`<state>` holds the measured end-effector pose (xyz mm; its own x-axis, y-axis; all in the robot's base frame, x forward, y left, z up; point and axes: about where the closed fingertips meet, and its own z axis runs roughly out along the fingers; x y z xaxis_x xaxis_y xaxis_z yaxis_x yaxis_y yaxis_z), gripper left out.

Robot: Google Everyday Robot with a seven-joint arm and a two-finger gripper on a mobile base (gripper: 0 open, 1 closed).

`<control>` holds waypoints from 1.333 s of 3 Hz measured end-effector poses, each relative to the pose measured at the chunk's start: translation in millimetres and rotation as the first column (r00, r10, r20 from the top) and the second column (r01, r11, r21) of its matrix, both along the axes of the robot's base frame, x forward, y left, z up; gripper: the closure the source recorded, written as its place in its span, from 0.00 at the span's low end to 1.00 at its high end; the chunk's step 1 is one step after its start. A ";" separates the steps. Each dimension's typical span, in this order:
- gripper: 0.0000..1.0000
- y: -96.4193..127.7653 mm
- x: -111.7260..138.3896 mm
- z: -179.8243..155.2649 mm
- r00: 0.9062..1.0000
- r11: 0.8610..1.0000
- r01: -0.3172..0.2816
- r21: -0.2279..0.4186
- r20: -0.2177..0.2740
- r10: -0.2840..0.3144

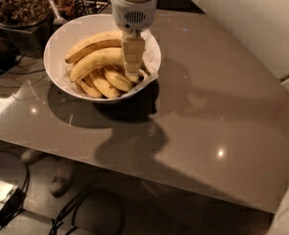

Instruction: Pick banana from white bowl

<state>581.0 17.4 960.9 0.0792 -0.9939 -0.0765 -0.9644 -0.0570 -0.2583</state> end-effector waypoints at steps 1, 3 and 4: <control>0.43 7.5 1.4 -9.3 0.999 1.000 -0.018 0.002 -0.028 0.019; 0.73 15.4 -4.2 -20.0 0.998 0.998 -0.058 0.000 -0.039 0.058; 0.96 15.4 -4.2 -20.0 0.998 0.998 -0.058 0.000 -0.039 0.058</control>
Offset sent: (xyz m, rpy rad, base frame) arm -0.0159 0.0100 -0.0320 -0.0470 0.1401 0.0634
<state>576.8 32.8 940.9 0.1341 -0.9877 -0.0800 -0.9687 -0.1136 -0.2208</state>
